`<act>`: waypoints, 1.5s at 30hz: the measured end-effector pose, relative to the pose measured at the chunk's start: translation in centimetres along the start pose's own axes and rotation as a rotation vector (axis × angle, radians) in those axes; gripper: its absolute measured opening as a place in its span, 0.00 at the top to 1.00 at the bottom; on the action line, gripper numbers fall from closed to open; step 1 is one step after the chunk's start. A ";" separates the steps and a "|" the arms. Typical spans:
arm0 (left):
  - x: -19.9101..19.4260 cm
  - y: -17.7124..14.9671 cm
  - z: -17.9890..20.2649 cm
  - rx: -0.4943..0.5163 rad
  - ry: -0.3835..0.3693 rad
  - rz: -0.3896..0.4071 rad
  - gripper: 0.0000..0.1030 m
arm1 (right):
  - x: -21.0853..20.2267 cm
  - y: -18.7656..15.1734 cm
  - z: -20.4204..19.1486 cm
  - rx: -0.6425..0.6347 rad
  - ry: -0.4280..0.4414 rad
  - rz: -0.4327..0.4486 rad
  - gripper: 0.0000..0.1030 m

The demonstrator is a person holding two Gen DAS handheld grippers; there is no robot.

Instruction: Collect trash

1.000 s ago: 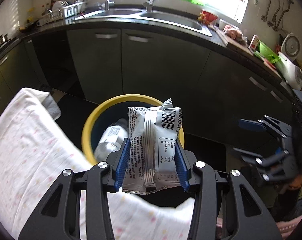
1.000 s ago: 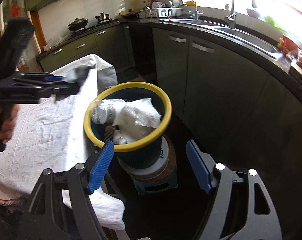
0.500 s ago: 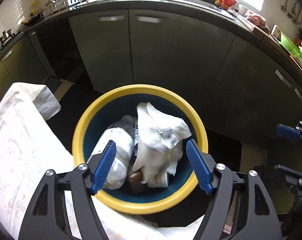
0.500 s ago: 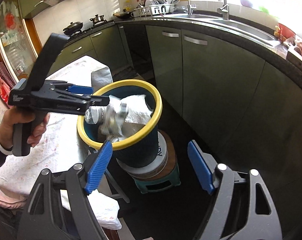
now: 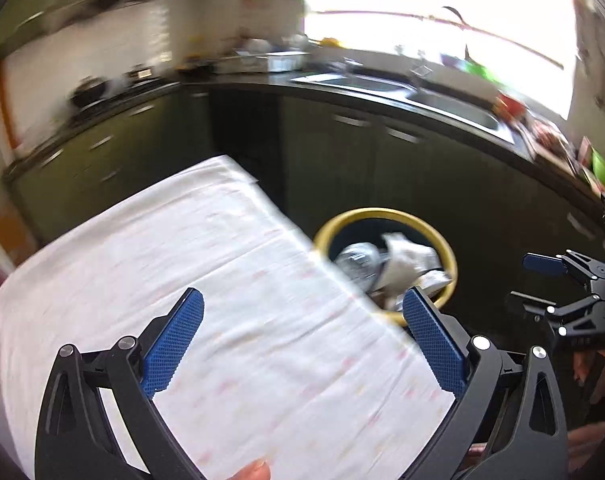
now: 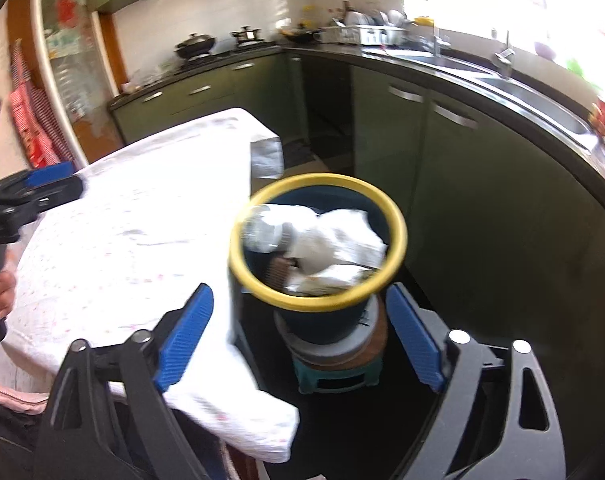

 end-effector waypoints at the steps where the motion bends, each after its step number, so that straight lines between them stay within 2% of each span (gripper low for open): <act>1: -1.4 -0.8 -1.5 -0.029 0.039 0.006 0.05 | -0.1 0.1 -0.8 -0.011 0.001 0.011 0.09; 6: -8.9 -4.7 -8.1 -0.124 0.236 0.072 0.05 | -1.6 0.8 -4.0 0.003 0.041 0.063 0.07; 9: -13.0 -6.3 -11.3 -0.188 0.287 0.115 0.05 | -3.0 1.5 -5.5 0.008 0.049 0.093 0.07; 13: -17.1 -7.1 -13.7 -0.222 0.354 0.178 0.05 | -5.1 2.5 -7.8 -0.021 0.055 0.147 0.07; 19: -20.6 -7.6 -13.4 -0.231 0.356 0.234 0.05 | -7.0 2.8 -9.5 -0.045 0.038 0.197 0.07; 24: -21.5 -8.7 -12.4 -0.228 0.352 0.228 0.05 | -7.7 2.3 -10.4 -0.076 0.006 0.215 0.07; 45: -20.9 -9.6 -12.6 -0.246 0.361 0.201 0.05 | -7.7 2.4 -11.6 -0.119 0.012 0.227 0.07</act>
Point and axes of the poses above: each gripper's, at about its wrist camera, not at the fingertips, and x roughly the way its jaws point, z to its right, y to its top, the point moved 2 cm from there along x, roughly the way its jaws point, and after that the axes turned 5 degrees about z, right-handed, at the moved point
